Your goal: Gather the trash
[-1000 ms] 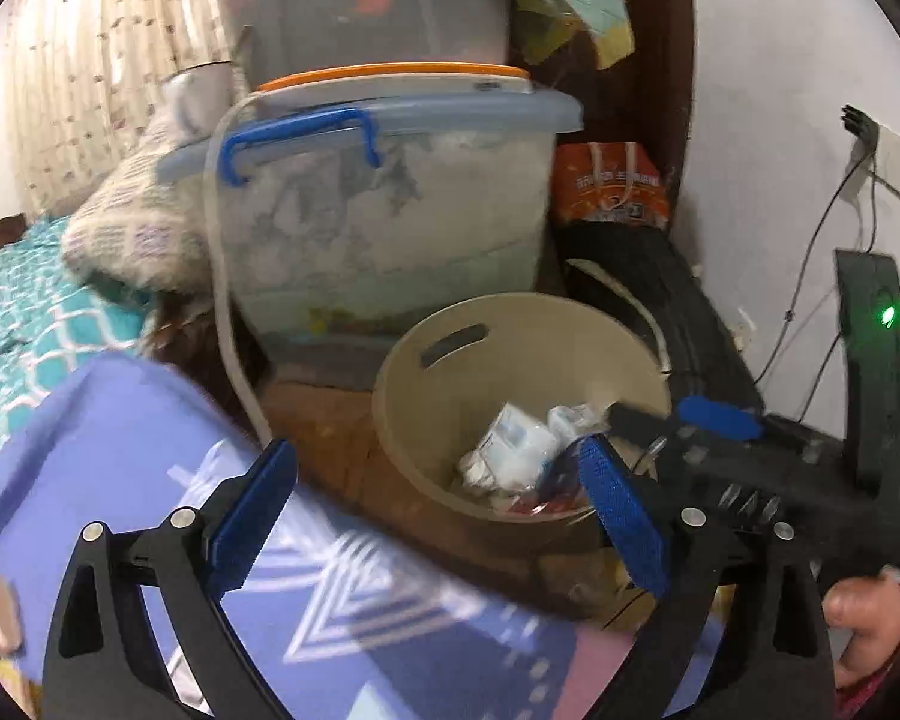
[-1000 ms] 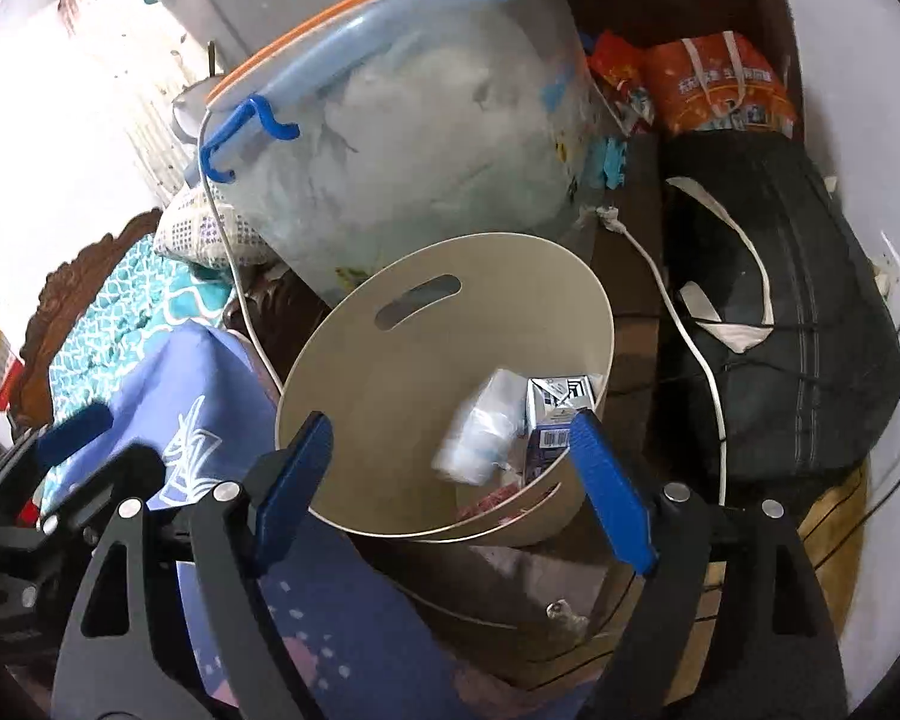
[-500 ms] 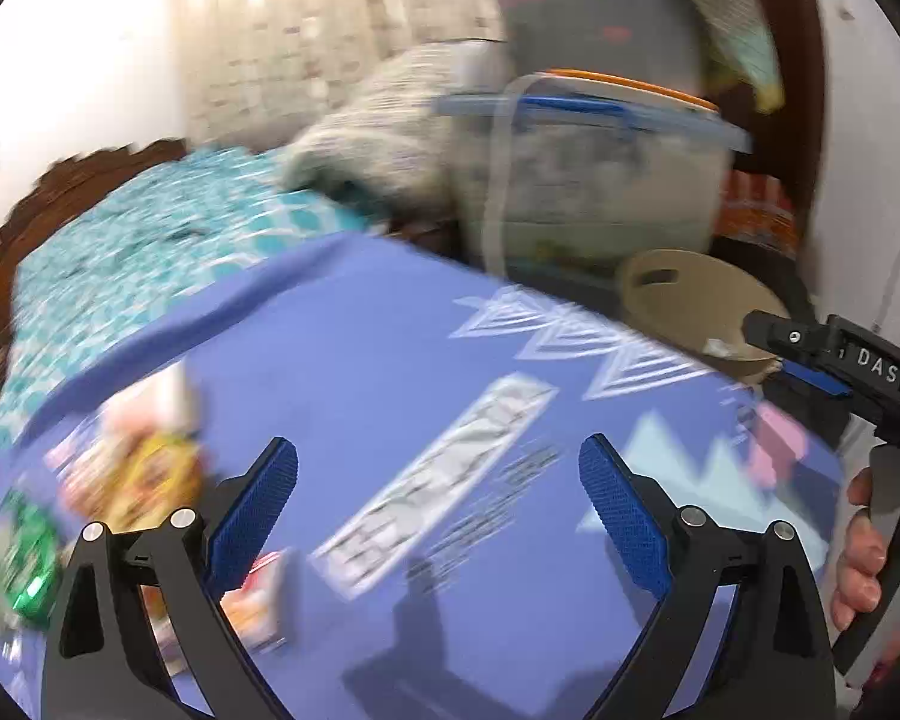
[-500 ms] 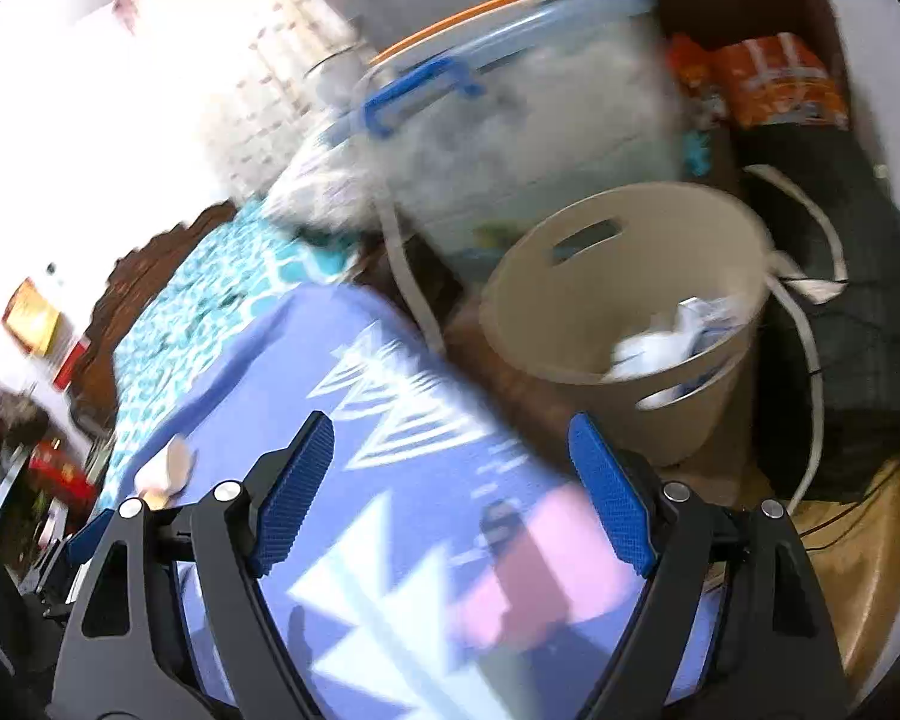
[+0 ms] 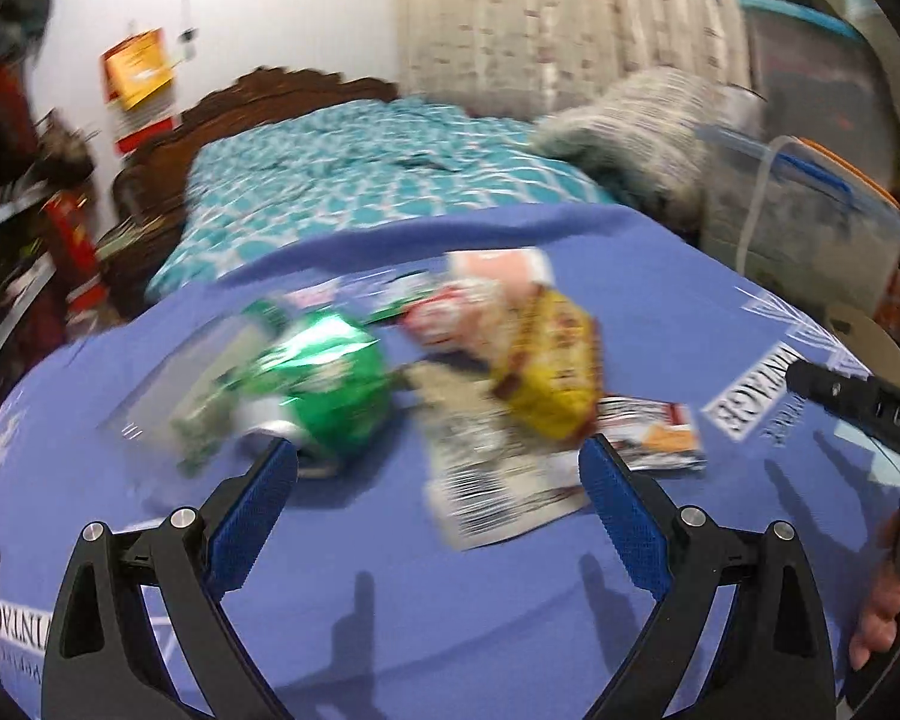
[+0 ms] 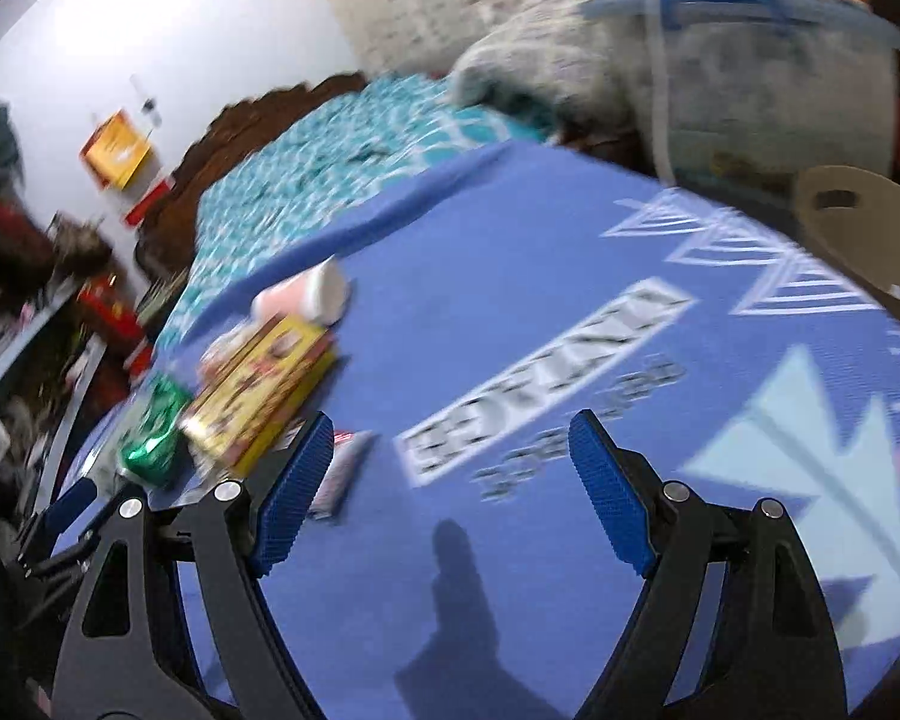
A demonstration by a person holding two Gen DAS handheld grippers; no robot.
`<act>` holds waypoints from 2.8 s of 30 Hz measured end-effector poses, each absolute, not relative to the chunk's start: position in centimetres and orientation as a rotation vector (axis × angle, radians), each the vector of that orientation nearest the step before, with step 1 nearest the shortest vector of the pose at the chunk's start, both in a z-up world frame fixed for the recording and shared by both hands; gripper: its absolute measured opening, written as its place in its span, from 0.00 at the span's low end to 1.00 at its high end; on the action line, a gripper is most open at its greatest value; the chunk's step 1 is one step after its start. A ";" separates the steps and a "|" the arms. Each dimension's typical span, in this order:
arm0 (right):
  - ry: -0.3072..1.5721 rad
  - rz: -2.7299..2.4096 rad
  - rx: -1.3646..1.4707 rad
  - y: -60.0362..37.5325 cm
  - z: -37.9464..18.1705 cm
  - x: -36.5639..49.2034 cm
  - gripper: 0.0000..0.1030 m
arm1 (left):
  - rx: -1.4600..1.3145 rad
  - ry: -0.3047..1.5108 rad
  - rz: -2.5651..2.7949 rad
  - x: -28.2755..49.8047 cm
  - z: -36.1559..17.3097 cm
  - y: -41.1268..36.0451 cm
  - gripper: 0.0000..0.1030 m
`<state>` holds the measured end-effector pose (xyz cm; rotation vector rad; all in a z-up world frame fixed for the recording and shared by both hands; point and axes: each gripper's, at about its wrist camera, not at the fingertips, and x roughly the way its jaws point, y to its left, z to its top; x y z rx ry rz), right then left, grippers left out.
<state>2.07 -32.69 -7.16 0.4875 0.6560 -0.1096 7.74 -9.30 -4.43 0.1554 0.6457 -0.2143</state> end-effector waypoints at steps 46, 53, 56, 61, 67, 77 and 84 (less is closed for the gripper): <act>0.655 -0.007 0.418 -27.2 -7.3 4.1 0.77 | 0.024 0.598 -0.066 7.6 -4.2 -1.6 0.88; 0.653 -0.004 0.420 -27.2 -7.3 4.1 0.77 | 0.024 0.598 -0.065 7.6 -4.2 -1.6 0.88; 0.650 0.001 0.424 -27.1 -7.2 4.1 0.77 | 0.024 0.598 -0.065 7.6 -4.2 -1.7 0.88; 0.649 0.013 0.428 -27.1 -7.3 4.2 0.77 | 0.028 0.600 -0.064 7.6 -4.2 -1.8 0.88; 0.651 0.022 0.429 -27.1 -7.4 4.3 0.77 | 0.032 0.614 -0.059 7.8 -4.3 -1.9 0.88; 0.657 0.034 0.419 -26.9 -7.4 4.3 0.77 | 0.009 0.642 -0.056 8.4 -4.5 -1.3 0.88; 0.648 0.062 0.424 -26.9 -7.4 4.2 0.77 | 0.009 0.667 -0.047 8.8 -4.8 -1.3 0.88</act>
